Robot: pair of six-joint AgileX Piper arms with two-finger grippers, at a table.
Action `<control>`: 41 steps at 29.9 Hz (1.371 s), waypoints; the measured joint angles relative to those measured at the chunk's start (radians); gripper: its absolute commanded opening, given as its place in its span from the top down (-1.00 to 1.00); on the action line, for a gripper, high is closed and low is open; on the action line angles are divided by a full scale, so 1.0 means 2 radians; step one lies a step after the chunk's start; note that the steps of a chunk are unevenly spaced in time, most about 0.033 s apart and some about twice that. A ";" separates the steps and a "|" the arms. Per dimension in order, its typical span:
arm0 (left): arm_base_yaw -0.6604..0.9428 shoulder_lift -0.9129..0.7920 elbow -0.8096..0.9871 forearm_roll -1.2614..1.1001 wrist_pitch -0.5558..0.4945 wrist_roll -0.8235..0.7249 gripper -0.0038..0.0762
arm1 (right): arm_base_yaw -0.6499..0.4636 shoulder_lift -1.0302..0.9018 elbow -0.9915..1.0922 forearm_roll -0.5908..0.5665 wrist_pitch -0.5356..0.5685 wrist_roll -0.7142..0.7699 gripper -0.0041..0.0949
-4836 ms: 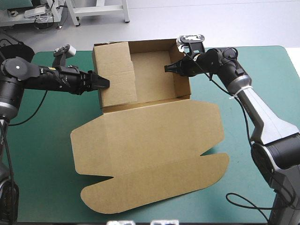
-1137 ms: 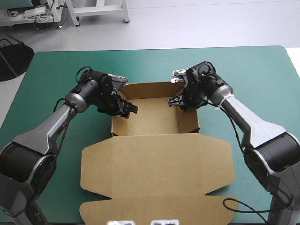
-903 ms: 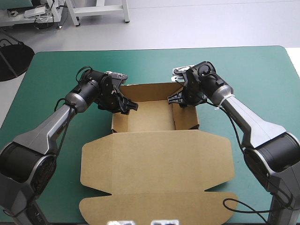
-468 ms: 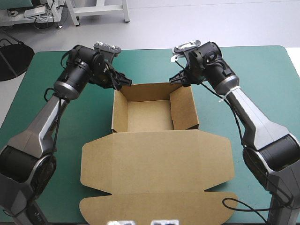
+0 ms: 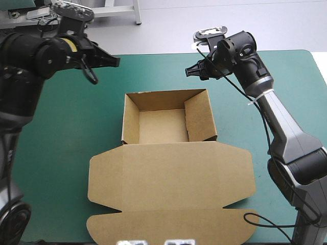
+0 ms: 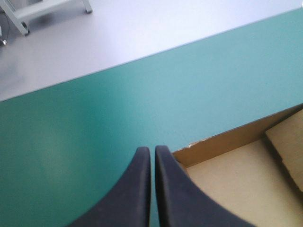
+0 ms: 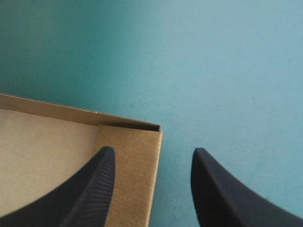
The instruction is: Fold the box
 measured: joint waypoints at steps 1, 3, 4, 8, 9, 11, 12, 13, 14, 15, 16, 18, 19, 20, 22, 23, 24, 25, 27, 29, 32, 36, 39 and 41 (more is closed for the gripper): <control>0.000 -0.016 -0.001 0.000 0.000 0.000 0.92 | -0.008 0.000 0.008 0.010 0.000 0.000 -0.02; 0.000 -0.043 0.000 0.000 0.000 0.002 0.92 | -0.021 0.000 0.026 0.027 0.000 0.001 -0.01; 0.000 -0.057 0.004 0.000 0.000 0.004 0.92 | -0.028 0.000 0.037 0.037 0.000 0.001 -0.01; 0.000 -0.114 0.060 0.000 0.000 0.011 0.92 | -0.045 0.000 0.079 0.074 0.000 -0.014 -0.01; 0.000 -0.126 0.085 0.000 0.000 0.011 0.92 | -0.046 0.000 0.087 0.081 0.000 -0.019 -0.01; 0.000 -0.152 0.140 0.000 0.000 0.011 0.92 | -0.046 0.000 0.106 0.095 -0.001 -0.030 -0.01; 0.000 -0.162 0.163 0.000 0.000 0.011 0.92 | -0.046 0.000 0.112 0.101 -0.001 -0.036 -0.01; 0.000 -0.175 0.192 0.000 0.000 0.011 0.92 | -0.046 0.000 0.121 0.105 -0.001 -0.039 -0.01; 0.000 -0.188 0.221 0.000 0.000 0.011 0.92 | -0.046 0.001 0.129 0.107 -0.002 -0.041 -0.01; 0.000 -0.201 0.249 0.000 0.000 0.008 0.92 | -0.046 0.002 0.137 0.108 -0.002 -0.043 -0.01; 0.000 -0.215 0.272 0.000 0.000 0.005 0.92 | -0.046 0.004 0.143 0.111 -0.002 -0.045 -0.01; 0.000 -0.244 0.329 0.000 0.000 -0.005 0.92 | -0.046 0.010 0.156 0.121 -0.004 -0.048 -0.01; 0.000 -0.256 0.352 0.000 0.000 -0.010 0.92 | -0.046 0.014 0.159 0.129 -0.004 -0.052 -0.01; 0.000 -0.270 0.380 0.000 0.000 -0.016 0.92 | -0.046 0.019 0.164 0.138 -0.004 -0.058 0.01; 0.000 -0.298 0.432 0.000 0.000 -0.027 0.92 | -0.046 0.027 0.170 0.157 -0.005 -0.067 0.08; 0.000 -0.314 0.457 0.000 0.000 -0.032 0.92 | -0.046 0.032 0.174 0.165 -0.006 -0.071 0.15; 0.000 -0.329 0.481 0.000 0.000 -0.037 0.92 | -0.046 0.036 0.176 0.170 -0.006 -0.073 0.24; 0.000 -0.342 0.500 0.000 0.000 -0.040 0.92 | -0.046 0.040 0.177 0.170 -0.007 -0.073 0.38; 0.000 -0.379 0.543 -0.002 0.000 -0.045 0.92 | -0.047 0.044 0.178 0.169 -0.008 -0.073 0.74; 0.000 -0.409 0.577 -0.002 0.000 -0.050 0.92 | -0.047 0.046 0.178 0.165 -0.009 -0.073 0.94; 0.000 -0.458 0.624 -0.011 0.000 -0.060 0.92 | -0.047 0.046 0.178 0.157 -0.011 -0.064 0.95; 0.000 -0.507 0.663 -0.023 0.000 -0.071 0.92 | -0.051 0.045 0.178 0.144 -0.010 -0.063 0.95; 0.000 -0.535 0.682 -0.023 0.000 -0.076 0.92 | -0.068 0.036 0.179 0.123 -0.009 -0.063 0.95; 0.000 -0.544 0.688 -0.023 0.000 -0.077 0.92 | -0.091 0.020 0.179 0.110 -0.009 -0.064 0.95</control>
